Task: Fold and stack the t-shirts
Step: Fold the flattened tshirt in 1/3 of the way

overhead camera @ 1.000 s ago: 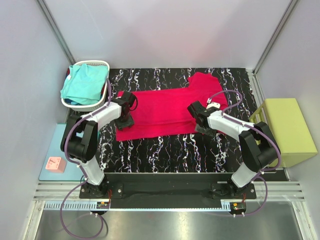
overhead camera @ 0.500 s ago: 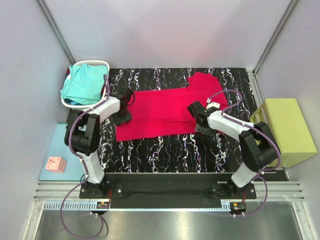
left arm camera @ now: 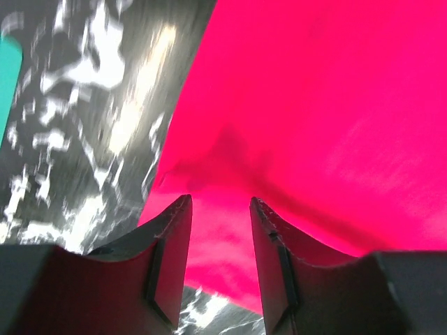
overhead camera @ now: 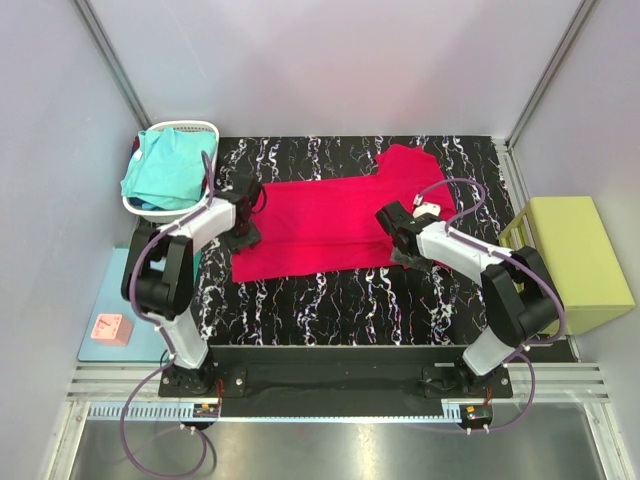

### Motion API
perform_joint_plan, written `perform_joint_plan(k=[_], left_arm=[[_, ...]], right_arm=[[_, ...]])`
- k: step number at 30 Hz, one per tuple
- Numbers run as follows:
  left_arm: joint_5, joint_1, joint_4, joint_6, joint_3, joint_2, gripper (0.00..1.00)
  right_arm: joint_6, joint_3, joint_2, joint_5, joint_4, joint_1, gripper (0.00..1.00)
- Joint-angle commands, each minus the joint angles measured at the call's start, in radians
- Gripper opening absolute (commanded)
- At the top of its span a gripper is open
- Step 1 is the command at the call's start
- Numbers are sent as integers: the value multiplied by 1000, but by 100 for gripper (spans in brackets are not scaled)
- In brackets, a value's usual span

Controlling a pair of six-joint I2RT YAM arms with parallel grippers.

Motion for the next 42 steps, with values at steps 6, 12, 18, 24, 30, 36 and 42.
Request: perform_joint_plan(k=[6, 12, 18, 24, 30, 36, 42], left_arm=[[44, -73, 73, -24, -214, -141, 44], [50, -78, 78, -16, -228, -118, 43], [64, -78, 76, -9, -214, -125, 43], [84, -79, 75, -4, -205, -130, 43], [86, -81, 73, -1, -197, -125, 43], [81, -81, 70, 5, -197, -122, 43], [80, -81, 70, 8, -199, -119, 43]], right_arm=[[-12, 26, -31, 31, 19, -4, 61], [-32, 62, 29, 85, -8, -4, 62], [-9, 54, 88, 70, -8, -44, 61], [30, 42, 101, 56, -2, -69, 56], [50, 39, 124, 52, 1, -84, 51], [57, 26, 135, 28, 21, -96, 33], [59, 20, 145, 22, 32, -96, 28]])
